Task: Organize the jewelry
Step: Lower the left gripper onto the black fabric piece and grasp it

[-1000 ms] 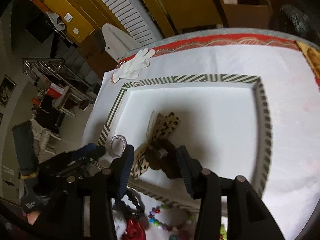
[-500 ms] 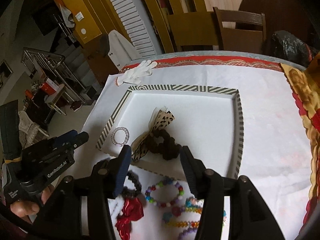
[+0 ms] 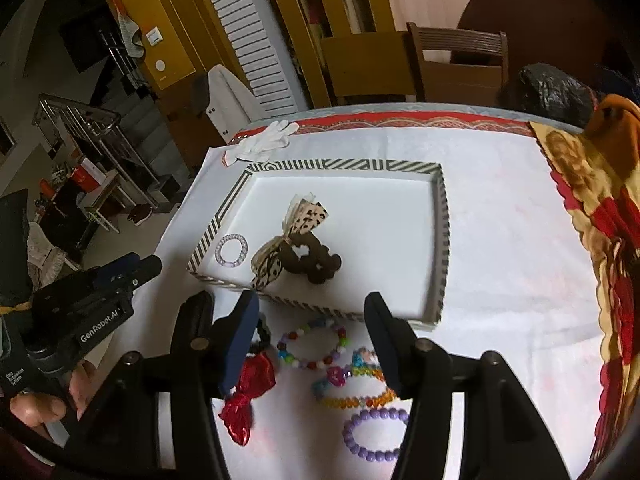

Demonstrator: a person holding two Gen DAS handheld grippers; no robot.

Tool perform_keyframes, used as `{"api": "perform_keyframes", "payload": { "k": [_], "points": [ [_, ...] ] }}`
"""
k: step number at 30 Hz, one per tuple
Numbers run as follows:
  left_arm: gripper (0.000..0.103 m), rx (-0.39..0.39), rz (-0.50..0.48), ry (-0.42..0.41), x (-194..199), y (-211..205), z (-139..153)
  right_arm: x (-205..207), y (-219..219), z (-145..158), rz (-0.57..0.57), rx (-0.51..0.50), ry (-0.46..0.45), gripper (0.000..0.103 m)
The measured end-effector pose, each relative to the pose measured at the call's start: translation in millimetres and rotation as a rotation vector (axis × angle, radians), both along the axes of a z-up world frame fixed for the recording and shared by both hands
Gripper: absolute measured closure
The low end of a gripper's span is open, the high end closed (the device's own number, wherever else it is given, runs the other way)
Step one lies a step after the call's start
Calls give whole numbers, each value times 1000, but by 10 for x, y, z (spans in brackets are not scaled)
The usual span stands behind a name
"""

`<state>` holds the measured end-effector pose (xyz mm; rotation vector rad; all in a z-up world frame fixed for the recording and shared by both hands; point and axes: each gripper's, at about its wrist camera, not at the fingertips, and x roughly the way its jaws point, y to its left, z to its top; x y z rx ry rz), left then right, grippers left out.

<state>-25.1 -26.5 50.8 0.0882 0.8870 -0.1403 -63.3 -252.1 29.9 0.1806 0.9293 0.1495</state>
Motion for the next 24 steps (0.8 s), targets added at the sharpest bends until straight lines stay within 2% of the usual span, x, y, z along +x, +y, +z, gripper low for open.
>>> {"api": "perform_keyframes", "payload": {
  "k": [13,24],
  "points": [
    [81,0,-12,-29,-246,18,95,-295,48,78,-4,-21,-23,41],
    [81,-13,-22,-20,-368,97,74,-447,133,50,-2,-48,-16,39]
  ]
}}
